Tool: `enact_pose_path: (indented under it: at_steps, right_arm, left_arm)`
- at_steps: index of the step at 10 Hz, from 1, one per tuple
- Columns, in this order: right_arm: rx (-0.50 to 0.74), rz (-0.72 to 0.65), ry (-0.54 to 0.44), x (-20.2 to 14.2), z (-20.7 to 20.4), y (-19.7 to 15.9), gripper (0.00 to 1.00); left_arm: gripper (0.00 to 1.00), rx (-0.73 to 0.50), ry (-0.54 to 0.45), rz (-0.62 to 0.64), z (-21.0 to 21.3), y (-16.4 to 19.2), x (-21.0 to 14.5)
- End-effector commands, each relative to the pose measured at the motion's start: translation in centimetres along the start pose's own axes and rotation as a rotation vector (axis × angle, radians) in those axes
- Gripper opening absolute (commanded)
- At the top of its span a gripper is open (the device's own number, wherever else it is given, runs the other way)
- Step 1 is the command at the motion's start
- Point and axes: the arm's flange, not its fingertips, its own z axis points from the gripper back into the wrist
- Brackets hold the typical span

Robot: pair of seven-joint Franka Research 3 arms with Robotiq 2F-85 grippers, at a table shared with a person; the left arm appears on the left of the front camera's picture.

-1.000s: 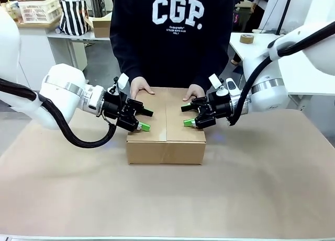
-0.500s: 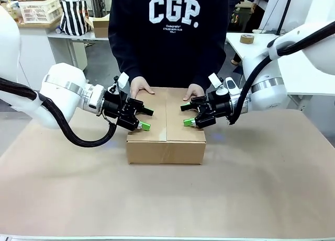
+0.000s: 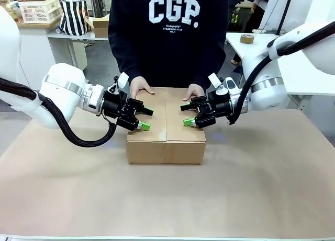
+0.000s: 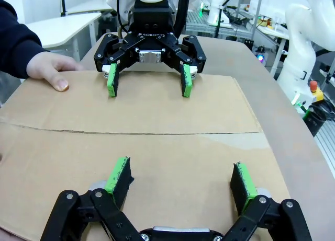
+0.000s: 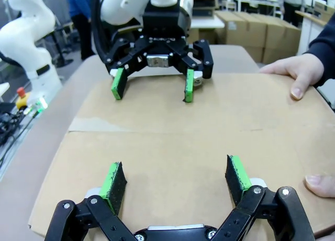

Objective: Pack the gift set into the box.
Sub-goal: Press and hold the closed box until the human finishes sealing it.

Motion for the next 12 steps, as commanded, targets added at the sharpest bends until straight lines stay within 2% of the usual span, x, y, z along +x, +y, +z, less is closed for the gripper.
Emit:
enact_pose_path:
  at_steps: [1,12]
  right_arm:
    - [-0.011,-0.01,0.002,-0.29,0.05,0.2,1.0]
    - [-0.011,-0.01,0.002,-0.29,0.05,0.2,1.0]
  left_arm:
    - [1.0,0.001,0.005,0.005,-0.03,-0.11,-0.29]
    - [1.0,0.001,0.005,0.005,-0.03,-0.11,-0.29]
